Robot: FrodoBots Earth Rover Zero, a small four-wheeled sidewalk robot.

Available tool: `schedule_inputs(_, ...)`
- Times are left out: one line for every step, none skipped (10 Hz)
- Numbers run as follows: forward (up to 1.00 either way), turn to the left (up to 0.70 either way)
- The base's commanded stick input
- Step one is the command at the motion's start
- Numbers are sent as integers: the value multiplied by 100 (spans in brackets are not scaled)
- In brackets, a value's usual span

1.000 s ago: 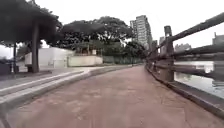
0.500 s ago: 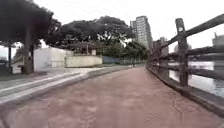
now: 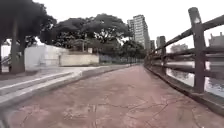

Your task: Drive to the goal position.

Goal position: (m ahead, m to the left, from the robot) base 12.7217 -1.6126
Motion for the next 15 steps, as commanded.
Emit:
schedule_inputs(99, 0)
schedule_inputs(99, 0)
schedule_inputs(99, 0)
schedule_inputs(99, 0)
schedule_inputs(99, 0)
schedule_inputs(99, 0)
schedule_inputs(99, -13)
schedule_inputs(99, -28)
schedule_inputs(99, -40)
schedule_inputs(99, -40)
schedule_inputs(99, -3)
schedule_inputs(99, 0)
schedule_inputs(99, 0)
schedule_inputs(99, 0)
schedule_inputs(99, 0)
